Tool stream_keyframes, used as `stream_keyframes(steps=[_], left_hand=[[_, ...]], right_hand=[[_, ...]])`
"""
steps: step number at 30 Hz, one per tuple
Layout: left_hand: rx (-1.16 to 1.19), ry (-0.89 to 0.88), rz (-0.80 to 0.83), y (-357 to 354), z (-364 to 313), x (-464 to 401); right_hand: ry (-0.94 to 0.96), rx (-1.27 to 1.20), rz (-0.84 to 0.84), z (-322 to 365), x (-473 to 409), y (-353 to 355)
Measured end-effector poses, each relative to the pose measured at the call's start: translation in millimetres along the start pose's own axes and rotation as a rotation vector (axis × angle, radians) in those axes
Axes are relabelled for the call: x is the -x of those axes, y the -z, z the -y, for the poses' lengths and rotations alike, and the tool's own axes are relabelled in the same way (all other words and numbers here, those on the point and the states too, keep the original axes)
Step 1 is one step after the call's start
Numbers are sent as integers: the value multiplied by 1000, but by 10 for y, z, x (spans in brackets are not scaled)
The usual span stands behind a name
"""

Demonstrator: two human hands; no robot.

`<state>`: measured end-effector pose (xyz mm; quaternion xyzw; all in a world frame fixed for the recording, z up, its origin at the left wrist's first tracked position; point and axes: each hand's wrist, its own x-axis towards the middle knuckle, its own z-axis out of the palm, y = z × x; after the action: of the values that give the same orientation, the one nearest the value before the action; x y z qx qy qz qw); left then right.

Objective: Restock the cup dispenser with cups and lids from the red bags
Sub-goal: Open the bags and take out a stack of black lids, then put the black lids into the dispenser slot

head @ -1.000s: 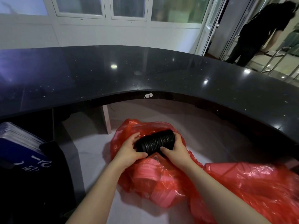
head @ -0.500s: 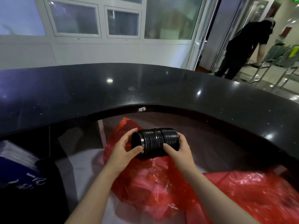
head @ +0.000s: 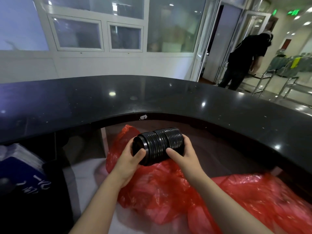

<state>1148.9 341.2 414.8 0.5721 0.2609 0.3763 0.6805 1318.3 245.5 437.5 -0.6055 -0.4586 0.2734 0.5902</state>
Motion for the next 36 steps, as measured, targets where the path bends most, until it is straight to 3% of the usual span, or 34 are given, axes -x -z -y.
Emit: stream_keyframes(steps=[6, 17, 24, 36], left_hand=[[-24, -32, -41, -121, -133, 137], [-219, -107, 3, -164, -295, 540], [-63, -21, 2, -161, -377, 1051], [-109, -14, -59, -181, -550, 1899]], right_hand=[[70, 79, -12, 98, 117, -3], [43, -119, 61, 190, 371, 102], [53, -143, 83, 208, 625, -3], [42, -233, 248, 316, 1140, -156]])
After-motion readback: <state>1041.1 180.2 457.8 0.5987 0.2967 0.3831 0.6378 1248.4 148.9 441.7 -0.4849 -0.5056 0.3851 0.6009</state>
